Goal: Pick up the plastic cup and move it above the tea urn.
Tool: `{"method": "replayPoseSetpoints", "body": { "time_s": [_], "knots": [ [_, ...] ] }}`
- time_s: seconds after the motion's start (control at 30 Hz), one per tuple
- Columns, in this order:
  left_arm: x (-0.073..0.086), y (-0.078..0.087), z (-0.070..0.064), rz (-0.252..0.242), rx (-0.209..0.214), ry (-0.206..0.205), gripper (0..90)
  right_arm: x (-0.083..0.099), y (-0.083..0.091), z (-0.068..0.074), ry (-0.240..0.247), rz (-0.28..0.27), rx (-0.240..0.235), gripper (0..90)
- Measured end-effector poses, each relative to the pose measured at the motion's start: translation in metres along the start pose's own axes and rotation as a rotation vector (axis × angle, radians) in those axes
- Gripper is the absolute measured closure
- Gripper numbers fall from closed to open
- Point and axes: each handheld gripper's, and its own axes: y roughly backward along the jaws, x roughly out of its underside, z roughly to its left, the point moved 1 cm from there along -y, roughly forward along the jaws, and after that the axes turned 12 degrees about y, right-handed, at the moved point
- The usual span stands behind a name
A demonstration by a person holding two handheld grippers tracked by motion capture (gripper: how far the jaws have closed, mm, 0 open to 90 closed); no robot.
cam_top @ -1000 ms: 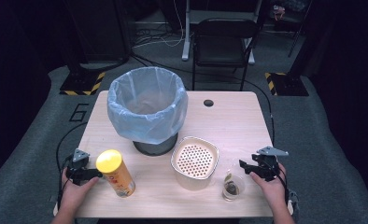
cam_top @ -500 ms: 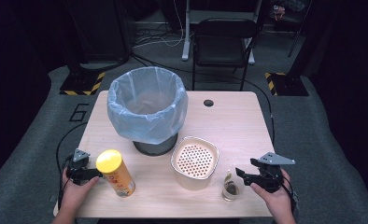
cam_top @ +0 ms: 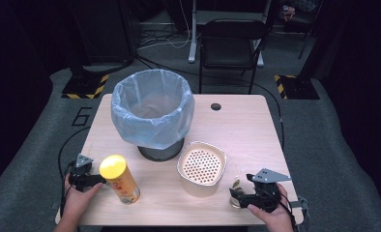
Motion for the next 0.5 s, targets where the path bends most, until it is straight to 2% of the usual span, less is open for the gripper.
{"method": "replayPoseSetpoints", "body": {
  "time_s": [0.03,0.17,0.33,0.5],
  "knots": [
    [0.000,0.000,0.000,0.000,0.000,0.000,10.6,0.002,-0.003,0.002,0.012,0.012,-0.002,15.3],
    [0.000,0.000,0.000,0.001,0.000,0.001,10.6,0.009,-0.009,0.009,0.008,0.024,-0.006,15.2],
    [0.000,0.000,0.000,0.001,0.000,0.001,10.6,0.017,-0.016,0.014,0.032,0.049,0.030,15.2],
    [0.000,0.000,0.000,0.002,0.001,0.001,10.6,0.023,-0.020,0.015,0.070,0.058,0.043,15.2]
  ]
}}
